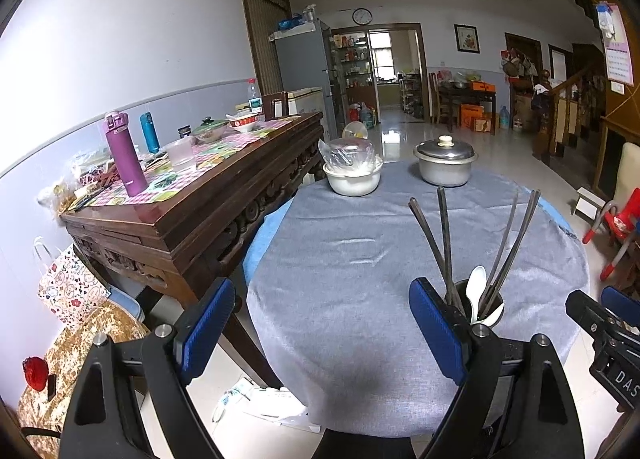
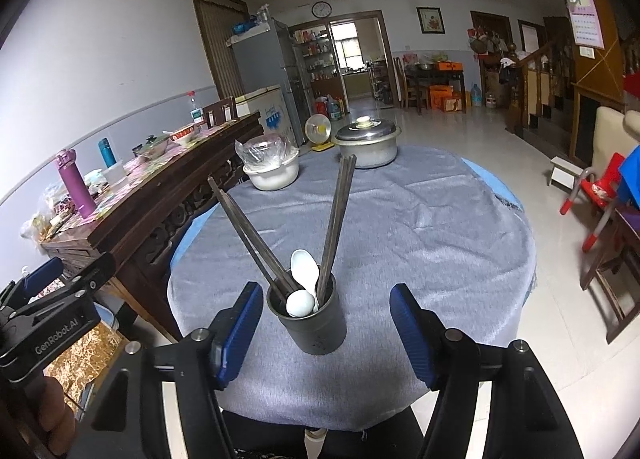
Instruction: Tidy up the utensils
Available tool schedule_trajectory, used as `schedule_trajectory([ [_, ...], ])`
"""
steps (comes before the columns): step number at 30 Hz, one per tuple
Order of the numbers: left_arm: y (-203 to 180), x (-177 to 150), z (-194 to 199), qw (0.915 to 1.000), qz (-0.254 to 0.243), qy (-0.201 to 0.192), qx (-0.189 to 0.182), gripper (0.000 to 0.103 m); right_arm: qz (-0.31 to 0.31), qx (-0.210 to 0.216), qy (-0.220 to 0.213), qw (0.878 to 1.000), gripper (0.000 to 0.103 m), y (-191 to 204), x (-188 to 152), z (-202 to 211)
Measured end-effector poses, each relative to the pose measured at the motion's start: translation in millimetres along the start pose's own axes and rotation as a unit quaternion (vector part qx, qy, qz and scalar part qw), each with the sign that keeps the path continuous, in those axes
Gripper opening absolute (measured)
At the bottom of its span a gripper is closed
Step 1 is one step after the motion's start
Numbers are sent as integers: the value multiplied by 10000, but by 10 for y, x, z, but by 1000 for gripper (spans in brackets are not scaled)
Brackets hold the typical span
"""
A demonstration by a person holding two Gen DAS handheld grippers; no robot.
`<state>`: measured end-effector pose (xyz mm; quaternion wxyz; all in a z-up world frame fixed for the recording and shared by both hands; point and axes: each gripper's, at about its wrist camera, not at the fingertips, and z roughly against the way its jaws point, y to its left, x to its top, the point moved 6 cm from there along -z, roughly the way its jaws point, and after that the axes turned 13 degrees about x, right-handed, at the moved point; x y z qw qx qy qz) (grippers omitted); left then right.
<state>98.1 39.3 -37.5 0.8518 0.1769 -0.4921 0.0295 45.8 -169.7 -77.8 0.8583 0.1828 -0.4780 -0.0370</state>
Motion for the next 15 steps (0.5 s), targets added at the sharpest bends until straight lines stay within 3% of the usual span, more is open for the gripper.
schedule_trajectory([
  [15, 76, -51, -47, 9999, 72, 85, -9, 89, 131, -63, -12, 9999, 70, 135, -10, -28],
])
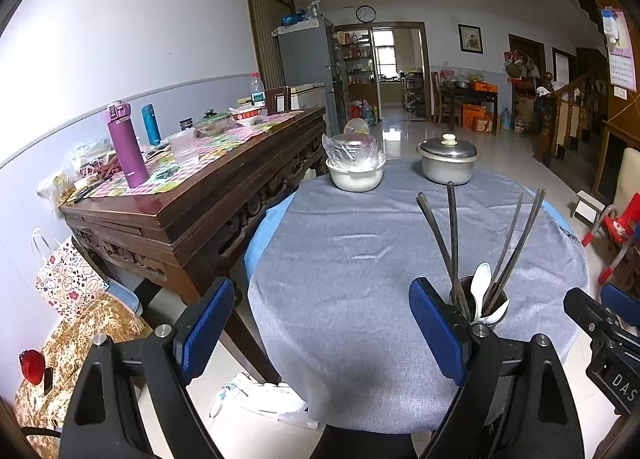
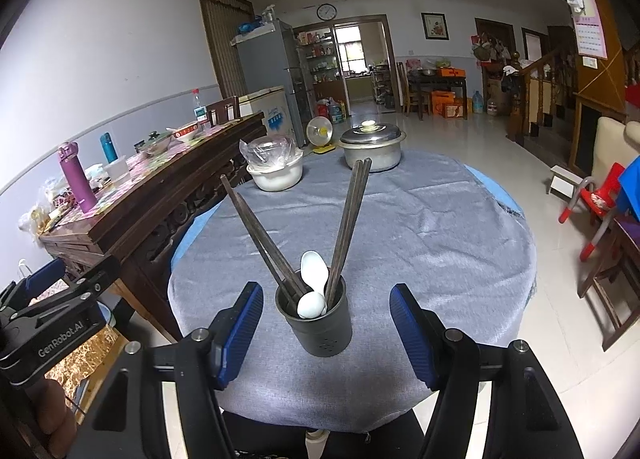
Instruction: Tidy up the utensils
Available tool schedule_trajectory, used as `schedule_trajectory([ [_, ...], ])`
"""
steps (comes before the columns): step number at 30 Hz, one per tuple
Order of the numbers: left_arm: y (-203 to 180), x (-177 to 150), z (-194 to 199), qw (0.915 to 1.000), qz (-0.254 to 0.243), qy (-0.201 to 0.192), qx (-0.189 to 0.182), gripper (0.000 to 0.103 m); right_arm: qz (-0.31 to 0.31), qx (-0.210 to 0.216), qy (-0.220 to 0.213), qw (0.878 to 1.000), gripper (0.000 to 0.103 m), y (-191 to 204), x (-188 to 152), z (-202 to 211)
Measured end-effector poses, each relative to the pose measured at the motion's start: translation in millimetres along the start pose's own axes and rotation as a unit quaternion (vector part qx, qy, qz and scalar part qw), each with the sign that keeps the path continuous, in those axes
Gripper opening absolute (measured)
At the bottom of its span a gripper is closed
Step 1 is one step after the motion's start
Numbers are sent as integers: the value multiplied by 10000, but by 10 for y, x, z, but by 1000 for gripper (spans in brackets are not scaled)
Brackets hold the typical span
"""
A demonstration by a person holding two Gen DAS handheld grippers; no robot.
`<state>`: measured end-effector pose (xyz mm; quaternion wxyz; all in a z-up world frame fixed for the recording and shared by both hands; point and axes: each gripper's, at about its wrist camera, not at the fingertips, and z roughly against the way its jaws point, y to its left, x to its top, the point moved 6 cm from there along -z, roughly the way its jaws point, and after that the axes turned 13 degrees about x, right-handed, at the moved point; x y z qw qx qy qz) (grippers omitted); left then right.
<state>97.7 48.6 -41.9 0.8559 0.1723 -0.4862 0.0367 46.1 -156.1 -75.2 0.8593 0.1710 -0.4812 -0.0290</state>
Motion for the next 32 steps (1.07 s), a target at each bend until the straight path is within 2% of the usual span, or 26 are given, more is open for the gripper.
schedule_trajectory([
  [32, -41, -87, -158, 9998, -84, 183, -53, 89, -145, -3, 12, 9999, 70, -77, 1, -127],
])
